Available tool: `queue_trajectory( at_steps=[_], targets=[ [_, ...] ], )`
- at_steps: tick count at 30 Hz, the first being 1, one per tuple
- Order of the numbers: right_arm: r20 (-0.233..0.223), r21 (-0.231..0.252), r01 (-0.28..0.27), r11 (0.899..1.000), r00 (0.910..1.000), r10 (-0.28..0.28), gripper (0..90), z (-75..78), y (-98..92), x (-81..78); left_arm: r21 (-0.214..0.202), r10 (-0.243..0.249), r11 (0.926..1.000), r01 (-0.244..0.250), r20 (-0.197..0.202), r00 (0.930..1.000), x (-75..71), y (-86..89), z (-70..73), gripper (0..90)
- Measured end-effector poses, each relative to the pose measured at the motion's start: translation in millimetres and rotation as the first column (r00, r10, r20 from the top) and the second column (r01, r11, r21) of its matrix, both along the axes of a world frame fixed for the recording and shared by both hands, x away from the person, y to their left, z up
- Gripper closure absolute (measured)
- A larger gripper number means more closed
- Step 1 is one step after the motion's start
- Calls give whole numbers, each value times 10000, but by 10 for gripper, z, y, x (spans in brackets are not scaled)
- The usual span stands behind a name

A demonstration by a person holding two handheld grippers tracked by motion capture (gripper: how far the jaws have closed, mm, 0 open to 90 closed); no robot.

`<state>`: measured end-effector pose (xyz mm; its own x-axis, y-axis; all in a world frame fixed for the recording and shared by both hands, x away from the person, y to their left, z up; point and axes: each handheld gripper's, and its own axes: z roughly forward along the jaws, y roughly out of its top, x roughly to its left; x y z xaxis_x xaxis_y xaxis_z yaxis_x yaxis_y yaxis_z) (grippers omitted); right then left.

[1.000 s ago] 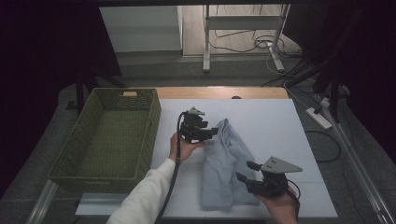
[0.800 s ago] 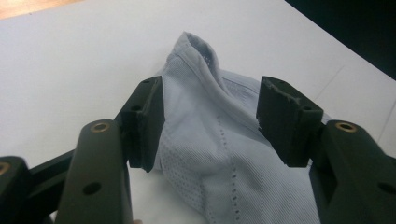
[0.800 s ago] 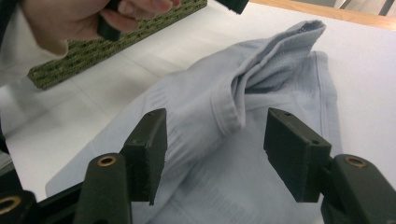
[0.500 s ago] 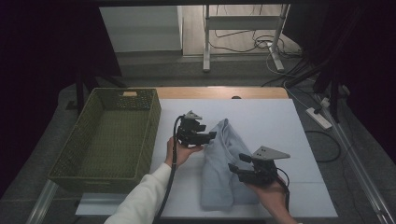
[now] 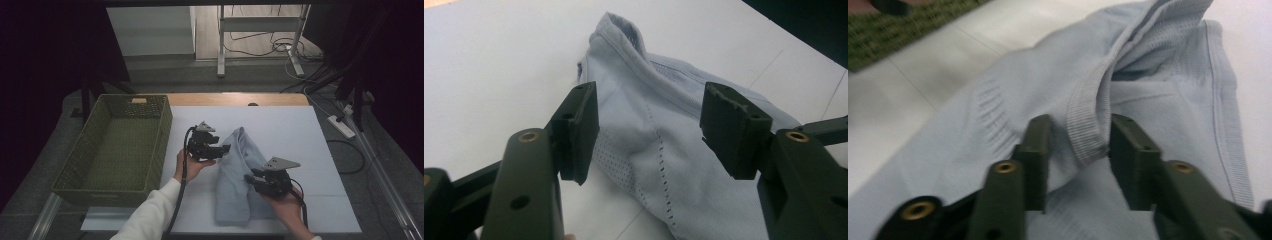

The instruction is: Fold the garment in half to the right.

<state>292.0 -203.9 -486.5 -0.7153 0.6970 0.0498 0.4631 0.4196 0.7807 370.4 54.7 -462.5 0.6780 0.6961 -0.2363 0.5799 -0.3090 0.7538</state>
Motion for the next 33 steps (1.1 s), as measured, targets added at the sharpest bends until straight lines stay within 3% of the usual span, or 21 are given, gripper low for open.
queue_trajectory(
  at_steps=[3, 7, 16, 24, 30, 33],
  targets=[
    [80, -389, -101, 9992, 9999, 104, 790, -20, -2, 6, -50, 9, 10000, -9, -40, 10000, -12, 14, -12, 408],
    [333, -488, -165, 9987, 9993, 181, 840, 4, -14, -4, -104, -17, 9999, 17, -58, 10000, -32, 31, -15, 407],
    [650, -452, -54, 9990, 9978, 83, 857, 85, -98, 20, -138, -139, 9998, 139, -59, 9999, -95, 60, -20, 400],
    [1079, -500, 524, 9974, 9931, -467, 858, 213, -270, 113, -176, -206, 9996, 205, -48, 9998, -139, 83, -29, 398],
    [972, -879, 948, 9916, 9915, -862, 856, 184, -396, 258, -164, -221, 9996, 220, -53, 9997, -155, 96, -41, 396],
    [691, -1083, 1001, 9891, 9933, -929, 856, 129, -418, 295, -177, -204, 9996, 203, -68, 9998, -162, 105, -52, 396]
  ],
)
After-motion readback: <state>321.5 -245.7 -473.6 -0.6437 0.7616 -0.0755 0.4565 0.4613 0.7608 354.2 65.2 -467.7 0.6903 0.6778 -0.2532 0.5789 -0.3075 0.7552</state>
